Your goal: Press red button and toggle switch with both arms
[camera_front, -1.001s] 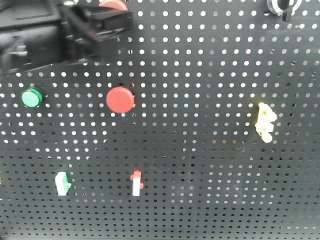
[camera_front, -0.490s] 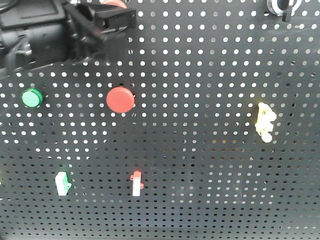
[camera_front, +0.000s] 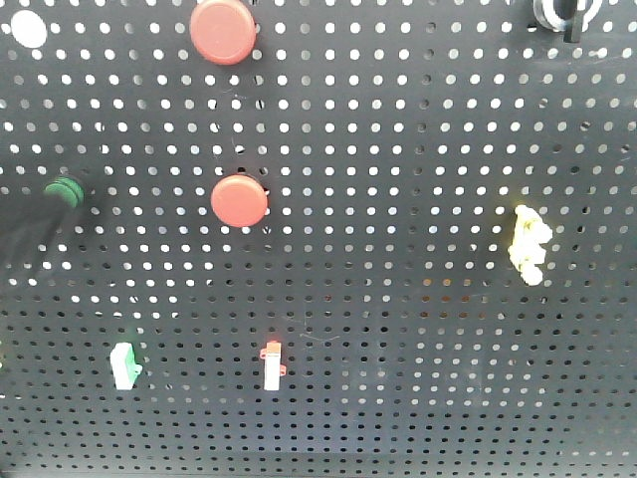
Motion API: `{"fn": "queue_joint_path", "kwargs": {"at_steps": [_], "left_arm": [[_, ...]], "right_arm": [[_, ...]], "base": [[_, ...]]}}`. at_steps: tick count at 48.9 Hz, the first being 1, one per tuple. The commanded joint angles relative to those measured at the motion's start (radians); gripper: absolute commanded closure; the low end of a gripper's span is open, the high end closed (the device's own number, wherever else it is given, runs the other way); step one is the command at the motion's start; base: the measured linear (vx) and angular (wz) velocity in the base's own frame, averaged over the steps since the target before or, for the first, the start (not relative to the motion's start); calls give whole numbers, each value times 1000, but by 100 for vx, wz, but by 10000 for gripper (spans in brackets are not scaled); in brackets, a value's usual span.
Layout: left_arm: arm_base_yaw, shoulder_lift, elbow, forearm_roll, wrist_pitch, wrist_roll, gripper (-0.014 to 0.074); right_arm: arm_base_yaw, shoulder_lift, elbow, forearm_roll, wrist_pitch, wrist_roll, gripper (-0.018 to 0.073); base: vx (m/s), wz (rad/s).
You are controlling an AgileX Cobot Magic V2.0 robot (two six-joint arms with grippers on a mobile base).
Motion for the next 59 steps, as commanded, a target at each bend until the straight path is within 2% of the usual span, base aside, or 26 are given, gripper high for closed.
{"fn": "queue_joint_path", "kwargs": {"at_steps": [1,5,7,22,37,45,52,56,59], "left_arm": [[1,-70,55,-22,-133,-34,594],[1,-113,101,-22,-151,-52,594],[1,-125,112,-22,-150,-54,594],[1,-132,114,-22,-137,-55,594],[1,-132,114,-22,-138,-56,594],[1,-132,114,-22,-142,-56,594],[1,-132,114,-22,-148,-56,594],[1,-132,114,-22,-149,-56,594],[1,-132,114,-22,-149,-56,594]], "right_arm": [[-4,100,-96,300,37,-201,562],[-4,188,-162,466,114,-252,562],[-4,228,-188,514,134,-252,562],[-4,436,-339,653,256,-210,562],[-4,467,-344,690,255,-189,562],[3,482,-342,764,279,-190,562],[109,487,-342,764,246,-220,562],[193,488,-342,706,162,-222,562],[227,488,-342,639,101,-212,562]], "base": [[0,0],[0,0],[0,0],[0,0],[0,0],[0,0],[0,0],[0,0],[0,0]]}}
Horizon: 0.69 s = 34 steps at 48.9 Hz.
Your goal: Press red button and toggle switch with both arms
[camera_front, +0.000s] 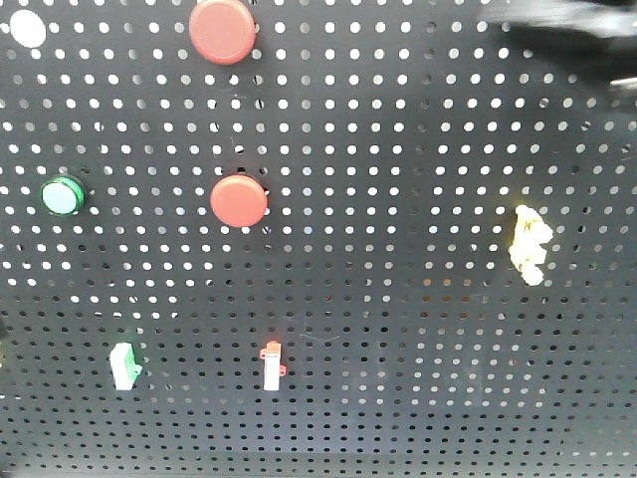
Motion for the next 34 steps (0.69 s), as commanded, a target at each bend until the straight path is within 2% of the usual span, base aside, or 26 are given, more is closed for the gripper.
{"fn": "queue_joint_path", "kwargs": {"at_steps": [1,7,18,29,34], "left_arm": [[1,-1,-23,-19,-72,-10,594],[1,-1,-23,-19,-62,-10,594],[1,-1,-23,-19,-62,-10,594],[1,-1,-23,-19,-60,-10,594],[1,-1,-23,-19,-59,-10,594]], "right_arm": [[47,-17,-31,-45,-136,0,562],[51,-17,-31,-166,-179,58,562],[51,-21,-31,-310,-247,118,562],[51,-24,-31,-308,-249,124,562],[51,-24,-31,-272,-249,124,562]], "base": [[0,0],[0,0],[0,0],[0,0],[0,0]]}}
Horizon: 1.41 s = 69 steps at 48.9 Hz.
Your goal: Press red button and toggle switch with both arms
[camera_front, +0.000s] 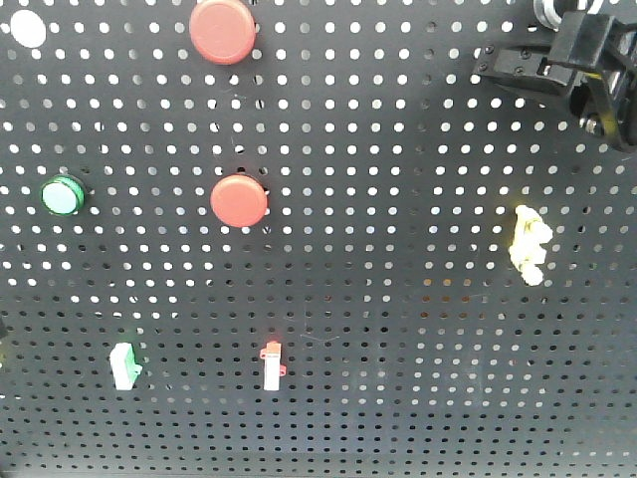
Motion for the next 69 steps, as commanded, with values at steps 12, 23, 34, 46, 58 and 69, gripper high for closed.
{"fn": "queue_joint_path", "kwargs": {"at_steps": [12,23,34,46,58,69], "left_arm": [[1,-1,-23,-18,-54,-10,594],[1,-1,-23,-18,-31,-10,594],[1,-1,-23,-17,-10,-10,594],[1,-1,-23,-17,-9,-10,594],[1,-1,-23,-17,-9,-10,594],[1,-1,-23,-17,-9,-10,594]], "right_arm": [[2,-24,-31,172,-48,-27,562],[2,-24,-31,218,-75,-80,562],[2,-24,-31,158,-133,-78,562],[2,-24,-31,58,-163,-68,562],[-1,-46,-31,-39,-227,-40,562],[-1,-56,-31,-199,-233,50,562]], "base": [[0,0],[0,0],[0,0],[0,0],[0,0],[0,0]]}}
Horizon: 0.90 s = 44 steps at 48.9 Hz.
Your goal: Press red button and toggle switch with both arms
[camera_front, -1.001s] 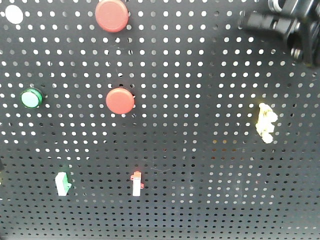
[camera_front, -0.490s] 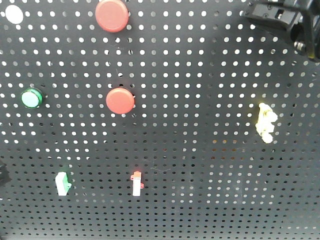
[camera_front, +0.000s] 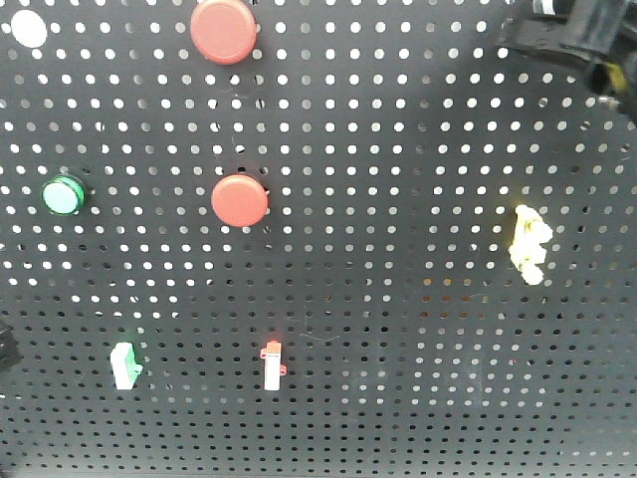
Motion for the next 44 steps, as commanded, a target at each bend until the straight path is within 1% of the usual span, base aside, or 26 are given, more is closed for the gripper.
{"fn": "queue_joint_path", "kwargs": {"at_steps": [1,6,11,19,27,31,34,39,44], "left_arm": [[1,-1,-25,-17,-63,-9,594],[1,-1,-25,-17,-63,-9,594],[1,-1,-25,-17,-63,-9,594],[1,-1,-25,-17,-59,-9,594],[1,-1,-25,-16,-57,-8,594],[1,-1,-25,-13,-40,-8,594],[1,-1,-20,-8,-27,-7,594],[1,-13,16,-7,-42,-6,594],[1,-42,73,-8,-47,-6,594]], "right_arm": [[-13,-14,-31,-75,-137,47,562],[-13,-14,-31,-139,-142,90,562],[-13,-17,-31,-175,-152,113,562],[-13,-23,-31,-191,-160,118,562],[-13,-47,-28,-225,-86,117,562],[-13,-76,-11,-252,-82,117,562],[-13,-109,29,-275,-95,115,562],[-13,-178,125,-314,-127,88,562],[-13,-291,270,-352,-179,60,562]], "base": [[0,0],[0,0],[0,0],[0,0],[0,0],[0,0],[0,0],[0,0],[0,0]]}}
